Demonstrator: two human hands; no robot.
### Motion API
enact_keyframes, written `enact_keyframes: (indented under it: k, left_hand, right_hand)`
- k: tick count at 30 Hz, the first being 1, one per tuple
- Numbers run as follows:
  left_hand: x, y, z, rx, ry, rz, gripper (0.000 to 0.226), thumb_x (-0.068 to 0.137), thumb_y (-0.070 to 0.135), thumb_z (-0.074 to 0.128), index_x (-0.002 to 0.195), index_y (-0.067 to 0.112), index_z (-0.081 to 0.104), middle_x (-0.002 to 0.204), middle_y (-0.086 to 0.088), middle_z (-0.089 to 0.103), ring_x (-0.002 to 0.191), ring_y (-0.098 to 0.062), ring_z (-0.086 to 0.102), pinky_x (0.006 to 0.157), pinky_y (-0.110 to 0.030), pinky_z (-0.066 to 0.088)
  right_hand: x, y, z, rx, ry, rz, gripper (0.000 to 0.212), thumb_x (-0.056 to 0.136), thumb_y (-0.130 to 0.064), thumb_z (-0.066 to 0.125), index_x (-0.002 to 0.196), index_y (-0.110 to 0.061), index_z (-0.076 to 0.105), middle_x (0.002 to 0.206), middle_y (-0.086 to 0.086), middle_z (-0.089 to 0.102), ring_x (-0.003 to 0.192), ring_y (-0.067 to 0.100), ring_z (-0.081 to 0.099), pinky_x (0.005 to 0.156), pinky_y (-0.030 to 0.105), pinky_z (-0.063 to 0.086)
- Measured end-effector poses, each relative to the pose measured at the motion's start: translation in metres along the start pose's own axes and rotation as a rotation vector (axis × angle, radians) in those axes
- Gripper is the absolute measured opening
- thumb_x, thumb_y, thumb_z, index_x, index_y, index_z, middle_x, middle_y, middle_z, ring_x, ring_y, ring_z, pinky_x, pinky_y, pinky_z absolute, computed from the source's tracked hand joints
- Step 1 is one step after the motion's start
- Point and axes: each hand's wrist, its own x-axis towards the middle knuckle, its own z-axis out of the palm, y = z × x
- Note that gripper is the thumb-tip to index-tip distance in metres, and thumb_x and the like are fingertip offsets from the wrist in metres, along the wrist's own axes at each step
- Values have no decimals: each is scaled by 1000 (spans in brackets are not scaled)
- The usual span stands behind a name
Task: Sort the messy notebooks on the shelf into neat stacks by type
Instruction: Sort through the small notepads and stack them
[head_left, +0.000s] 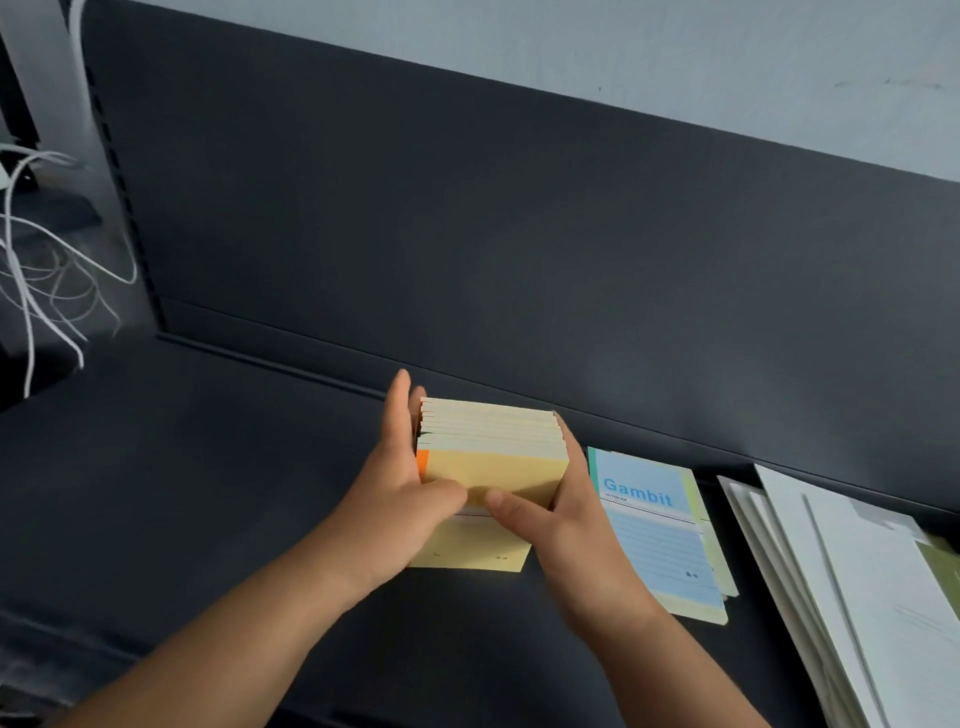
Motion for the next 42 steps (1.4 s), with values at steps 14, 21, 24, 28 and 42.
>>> enact_keyframes:
  k: [14, 21, 24, 28, 42]
  left_hand:
    - [-5, -16, 2, 8, -53, -59, 64, 88, 3, 48, 127, 52, 32, 105, 45, 56, 105, 19, 49, 86, -10, 37]
    - [13, -21, -8, 127, 67, -116, 55, 92, 13, 58, 137, 39, 38, 115, 23, 60, 105, 6, 56, 84, -20, 45]
    - [32, -15, -10, 92, 100, -202, 49, 92, 21, 60, 138, 29, 43, 116, 13, 62, 103, -6, 60, 77, -27, 50]
    - [53, -13, -4, 123, 80, -347, 6, 94, 24, 59, 99, 26, 60, 103, 4, 67, 91, -12, 63, 68, -27, 49]
    - [84, -32, 10, 378, 141, -362, 55, 94, 34, 55, 144, 20, 36, 105, 6, 53, 80, -8, 54, 61, -26, 44]
  right_hand:
    - [-4, 8, -5, -173, -34, 78, 57, 89, -2, 56, 127, -44, 44, 117, -25, 59, 109, -10, 53, 91, 20, 46]
    - [12, 9, -10, -176, 71, 110, 38, 91, -15, 63, 124, -32, 55, 115, -15, 67, 107, 3, 62, 91, 28, 52]
    - [26, 8, -12, -17, 117, 227, 34, 90, -19, 67, 122, -21, 58, 108, -7, 73, 100, 11, 69, 92, 38, 55]
    - [42, 10, -13, -53, 169, 404, 17, 91, -27, 65, 105, -18, 68, 94, -3, 76, 88, 14, 73, 87, 40, 58]
    - [63, 22, -9, -201, 283, 471, 19, 91, -32, 62, 101, -17, 67, 92, -4, 72, 83, 12, 68, 64, 23, 52]
